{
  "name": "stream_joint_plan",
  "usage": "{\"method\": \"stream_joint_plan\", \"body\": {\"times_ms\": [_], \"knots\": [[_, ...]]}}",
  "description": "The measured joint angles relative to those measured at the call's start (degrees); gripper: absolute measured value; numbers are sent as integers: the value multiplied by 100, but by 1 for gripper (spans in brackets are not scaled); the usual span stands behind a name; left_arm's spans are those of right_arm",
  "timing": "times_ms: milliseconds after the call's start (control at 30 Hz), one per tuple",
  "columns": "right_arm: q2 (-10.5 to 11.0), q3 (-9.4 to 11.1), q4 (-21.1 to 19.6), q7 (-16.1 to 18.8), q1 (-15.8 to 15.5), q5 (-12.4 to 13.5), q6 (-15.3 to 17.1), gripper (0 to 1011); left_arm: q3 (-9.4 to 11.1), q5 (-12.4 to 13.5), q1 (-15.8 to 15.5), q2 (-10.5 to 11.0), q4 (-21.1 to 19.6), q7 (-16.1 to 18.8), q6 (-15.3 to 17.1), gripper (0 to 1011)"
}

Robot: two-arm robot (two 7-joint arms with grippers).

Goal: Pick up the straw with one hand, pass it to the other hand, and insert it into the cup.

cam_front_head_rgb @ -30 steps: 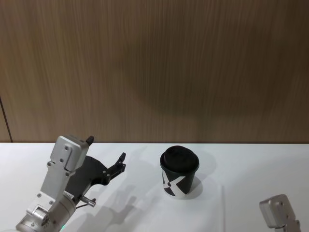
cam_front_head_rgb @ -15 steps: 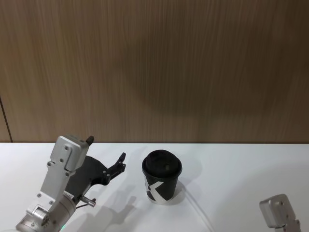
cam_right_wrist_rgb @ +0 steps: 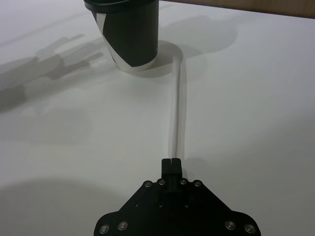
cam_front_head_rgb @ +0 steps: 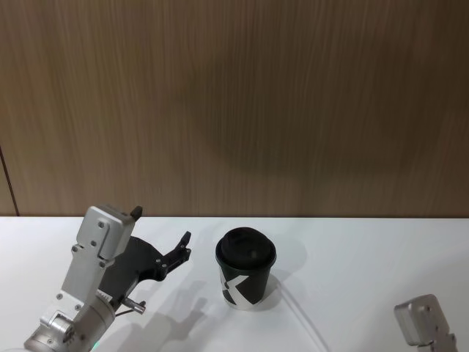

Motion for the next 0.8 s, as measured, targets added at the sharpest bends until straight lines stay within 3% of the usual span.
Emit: {"method": "stream_joint_plan", "body": {"times_ms": [300,800], "knots": [[-89,48,34,-133,-56,-116,-258,1,0,1,0,0,0,0,0,1003],[-229,294,229,-504,-125,-513,-1258,1,0,0,0,0,0,0,0,1003]]}}
